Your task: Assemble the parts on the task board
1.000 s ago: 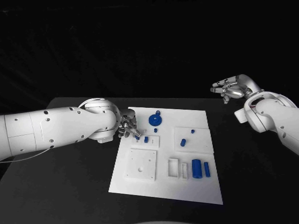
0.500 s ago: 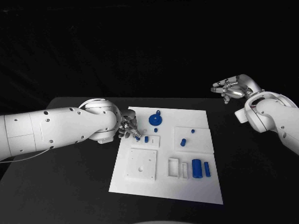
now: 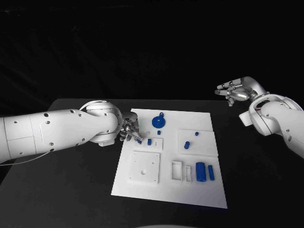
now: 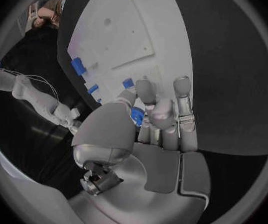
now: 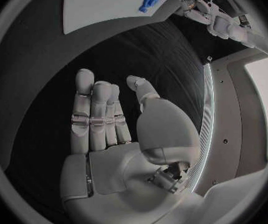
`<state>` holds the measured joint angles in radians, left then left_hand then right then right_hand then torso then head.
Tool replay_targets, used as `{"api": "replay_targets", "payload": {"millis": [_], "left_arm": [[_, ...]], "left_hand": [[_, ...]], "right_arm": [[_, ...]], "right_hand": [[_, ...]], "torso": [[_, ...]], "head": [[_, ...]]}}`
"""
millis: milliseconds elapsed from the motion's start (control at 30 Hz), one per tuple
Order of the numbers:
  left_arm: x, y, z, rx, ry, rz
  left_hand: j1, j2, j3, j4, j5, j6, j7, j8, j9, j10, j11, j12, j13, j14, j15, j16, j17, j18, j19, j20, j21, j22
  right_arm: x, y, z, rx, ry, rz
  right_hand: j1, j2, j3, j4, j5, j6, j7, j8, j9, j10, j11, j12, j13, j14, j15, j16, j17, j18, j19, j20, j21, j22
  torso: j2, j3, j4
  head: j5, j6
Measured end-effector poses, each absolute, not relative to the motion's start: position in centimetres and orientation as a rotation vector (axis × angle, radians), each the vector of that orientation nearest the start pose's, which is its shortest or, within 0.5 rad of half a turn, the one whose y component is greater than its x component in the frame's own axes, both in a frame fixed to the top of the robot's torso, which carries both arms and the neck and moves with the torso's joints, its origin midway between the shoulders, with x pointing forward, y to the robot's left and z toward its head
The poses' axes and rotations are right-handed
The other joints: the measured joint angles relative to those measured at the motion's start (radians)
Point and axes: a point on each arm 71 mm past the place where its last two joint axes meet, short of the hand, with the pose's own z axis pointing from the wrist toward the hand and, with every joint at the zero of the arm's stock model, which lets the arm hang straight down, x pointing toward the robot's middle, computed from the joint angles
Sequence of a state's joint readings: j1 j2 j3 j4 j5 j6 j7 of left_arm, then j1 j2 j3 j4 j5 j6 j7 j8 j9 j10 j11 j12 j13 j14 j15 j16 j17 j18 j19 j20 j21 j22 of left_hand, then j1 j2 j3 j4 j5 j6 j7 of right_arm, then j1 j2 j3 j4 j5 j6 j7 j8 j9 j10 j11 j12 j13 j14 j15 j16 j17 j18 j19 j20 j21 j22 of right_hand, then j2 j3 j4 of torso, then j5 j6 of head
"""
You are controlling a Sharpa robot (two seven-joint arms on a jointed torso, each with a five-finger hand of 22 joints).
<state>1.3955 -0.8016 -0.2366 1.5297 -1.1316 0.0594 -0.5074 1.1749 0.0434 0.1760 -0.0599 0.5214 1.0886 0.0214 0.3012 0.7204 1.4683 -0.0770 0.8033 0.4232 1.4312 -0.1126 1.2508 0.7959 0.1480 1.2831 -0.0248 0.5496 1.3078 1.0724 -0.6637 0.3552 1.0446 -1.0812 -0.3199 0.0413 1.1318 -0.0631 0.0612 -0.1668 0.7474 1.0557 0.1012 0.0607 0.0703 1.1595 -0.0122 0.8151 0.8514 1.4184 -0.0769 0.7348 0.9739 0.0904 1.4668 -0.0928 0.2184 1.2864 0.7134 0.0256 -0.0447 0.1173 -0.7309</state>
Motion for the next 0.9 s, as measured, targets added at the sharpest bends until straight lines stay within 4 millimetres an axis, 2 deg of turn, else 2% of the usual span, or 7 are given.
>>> {"api": "replay_targets", "payload": {"millis": [900], "left_arm": [[48.75, 20.38, -19.88, -0.005, 2.232, -0.301]], "left_hand": [[0.001, -0.007, 0.0, 0.0, 0.004, 0.002, 0.002, -0.001, 0.0, 0.0, 0.0, 0.0, -0.009, 0.0, 0.0, 0.0, -0.001, 0.0, 0.0, 0.0, 0.0, 0.0]], "right_arm": [[57.76, -28.19, -16.01, 0.525, 1.447, 0.769]], "right_hand": [[0.0, 0.0, 0.0, 0.0, 0.0, 0.001, -0.001, 0.0, 0.0, 0.0, 0.0, 0.0, 0.0, 0.0, 0.0, 0.0, 0.0, 0.0, 0.0, 0.0, 0.0, 0.0]], "torso": [[0.0, 0.0004, -0.001]], "head": [[-0.001, -0.001]]}}
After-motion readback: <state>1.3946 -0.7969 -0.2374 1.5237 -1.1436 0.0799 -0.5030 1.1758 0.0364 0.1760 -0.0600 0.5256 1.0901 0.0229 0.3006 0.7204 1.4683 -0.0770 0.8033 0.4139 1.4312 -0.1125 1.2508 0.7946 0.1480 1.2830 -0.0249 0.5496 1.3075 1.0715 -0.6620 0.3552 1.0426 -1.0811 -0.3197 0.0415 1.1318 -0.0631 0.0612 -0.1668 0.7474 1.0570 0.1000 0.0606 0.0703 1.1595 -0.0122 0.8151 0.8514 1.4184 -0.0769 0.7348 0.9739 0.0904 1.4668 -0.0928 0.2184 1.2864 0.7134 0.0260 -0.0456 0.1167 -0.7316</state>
